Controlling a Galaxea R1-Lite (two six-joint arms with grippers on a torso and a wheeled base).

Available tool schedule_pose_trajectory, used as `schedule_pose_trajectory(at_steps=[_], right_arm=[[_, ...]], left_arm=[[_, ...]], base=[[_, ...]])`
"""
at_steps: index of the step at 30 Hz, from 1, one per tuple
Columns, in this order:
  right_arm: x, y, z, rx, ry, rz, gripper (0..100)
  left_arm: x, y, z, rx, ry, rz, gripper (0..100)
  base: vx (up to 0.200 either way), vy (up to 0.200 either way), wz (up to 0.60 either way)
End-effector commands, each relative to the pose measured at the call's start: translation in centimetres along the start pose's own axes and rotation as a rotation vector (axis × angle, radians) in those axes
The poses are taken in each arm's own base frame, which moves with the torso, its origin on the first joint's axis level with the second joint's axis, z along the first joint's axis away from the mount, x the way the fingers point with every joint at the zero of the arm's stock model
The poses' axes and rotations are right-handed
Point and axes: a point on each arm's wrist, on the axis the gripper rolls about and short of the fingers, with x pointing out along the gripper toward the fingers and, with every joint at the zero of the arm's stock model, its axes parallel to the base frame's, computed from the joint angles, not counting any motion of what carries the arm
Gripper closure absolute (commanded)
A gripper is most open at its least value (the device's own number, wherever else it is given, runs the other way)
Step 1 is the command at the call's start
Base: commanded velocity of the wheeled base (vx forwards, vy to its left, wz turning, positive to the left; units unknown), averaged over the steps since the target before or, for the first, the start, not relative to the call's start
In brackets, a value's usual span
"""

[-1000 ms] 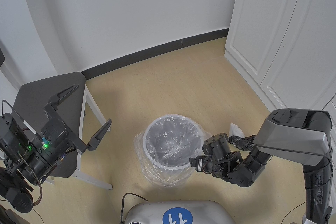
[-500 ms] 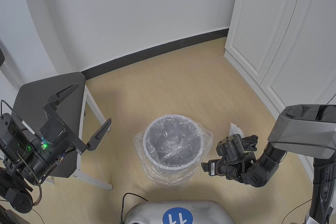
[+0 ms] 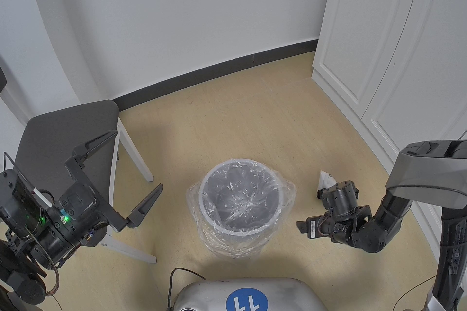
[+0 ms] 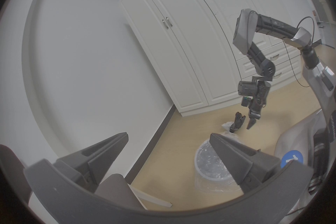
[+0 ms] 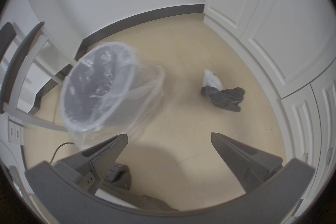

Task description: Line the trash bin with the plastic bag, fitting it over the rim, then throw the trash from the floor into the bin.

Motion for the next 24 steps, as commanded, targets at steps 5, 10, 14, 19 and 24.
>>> schedule_pose_trajectory(at_steps=[5,10,14,19,24], right_arm=[[4.2,-3.8,0.8,0.067,-0.028,-0.095,0],[7.7,-4.7,1.5,0.124,-0.158,-0.097,0],[8.8,-4.4,1.9,0.147,-0.187,-0.09,0],[11.6,-3.6,3.7,0.246,-0.27,-0.054,0],[12.3,-2.9,3.8,0.252,-0.28,-0.002,0]], left_arm=[[-0.3,-0.2,0.2,0.004,-0.007,-0.011,0],[-0.4,-0.2,0.2,0.004,-0.01,-0.007,0],[-0.3,-0.2,0.2,0.005,-0.006,-0.008,0],[-0.1,-0.3,0.0,0.001,0.002,-0.017,0],[0.2,-0.7,-0.4,-0.001,0.018,-0.035,0]], base=[[0.0,0.0,0.0],[0.0,0.0,0.0],[0.0,0.0,0.0],[0.0,0.0,0.0],[0.0,0.0,0.0]])
